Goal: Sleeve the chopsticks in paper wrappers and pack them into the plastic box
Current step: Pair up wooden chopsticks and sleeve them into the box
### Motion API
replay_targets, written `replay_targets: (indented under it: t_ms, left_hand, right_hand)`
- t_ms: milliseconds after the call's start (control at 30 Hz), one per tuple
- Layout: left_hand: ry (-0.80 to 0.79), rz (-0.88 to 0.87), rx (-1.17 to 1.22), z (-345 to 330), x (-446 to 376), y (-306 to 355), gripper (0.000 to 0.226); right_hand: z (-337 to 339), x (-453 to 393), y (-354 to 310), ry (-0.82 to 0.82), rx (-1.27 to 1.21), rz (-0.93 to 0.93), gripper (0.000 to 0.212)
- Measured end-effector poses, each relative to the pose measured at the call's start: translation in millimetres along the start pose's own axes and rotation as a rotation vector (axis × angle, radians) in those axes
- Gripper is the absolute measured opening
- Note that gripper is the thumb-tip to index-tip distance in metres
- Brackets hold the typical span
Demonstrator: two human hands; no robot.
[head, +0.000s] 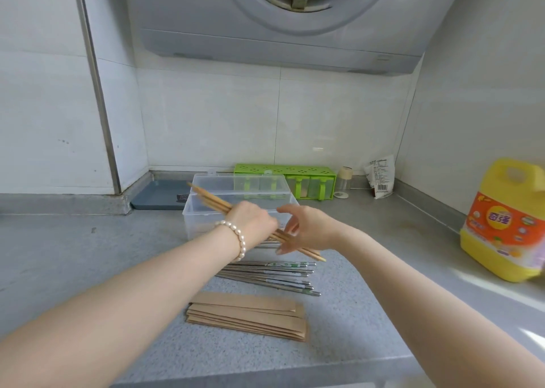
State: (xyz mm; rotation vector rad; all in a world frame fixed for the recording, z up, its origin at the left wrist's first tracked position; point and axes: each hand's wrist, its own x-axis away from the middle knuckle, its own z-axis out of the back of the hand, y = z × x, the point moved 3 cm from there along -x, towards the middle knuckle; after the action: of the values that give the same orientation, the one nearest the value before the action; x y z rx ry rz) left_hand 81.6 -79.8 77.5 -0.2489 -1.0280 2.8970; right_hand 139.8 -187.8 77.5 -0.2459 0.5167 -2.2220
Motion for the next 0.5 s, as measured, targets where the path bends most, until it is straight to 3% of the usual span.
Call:
replay_targets:
  t_ms: [100,133,233,300,367,433,500]
  left_hand:
    - [0.121,-0.044,-0.081,44,-9,11,0.019]
    - [0.226,-0.05,-0.135,56,-11,12,0.021]
    - [0.755,-0.019,-0.101,78,-8,9,0.032]
    - [0.983,-0.028,0.24,80,-5,14,0.048]
    - [0.971,0.089,0.664,82,-3,22,0.055]
    - [0.706,0.233,1.165,77,-12,30,0.061]
    - [0.4,0.268,1.657,69,-28,40,0.07]
  right_hand:
    - [-7,2,-8,0.098,-0.349,0.029,0.02]
    - [-5,4,-2,0.182,-0.471,0.018,0.014]
    - [-5,16,29,0.349,-0.845,-0.06,0.028]
    - [-9,27,53,0.394,-1.068,-0.1,0.035]
    - [-14,38,71,0.416,-1.2,-0.116,0.042]
    - [-20,45,81,0.419,-1.234,-0.114,0.047]
    - [-25,49,83,0.406,-1.248,-0.099,0.048]
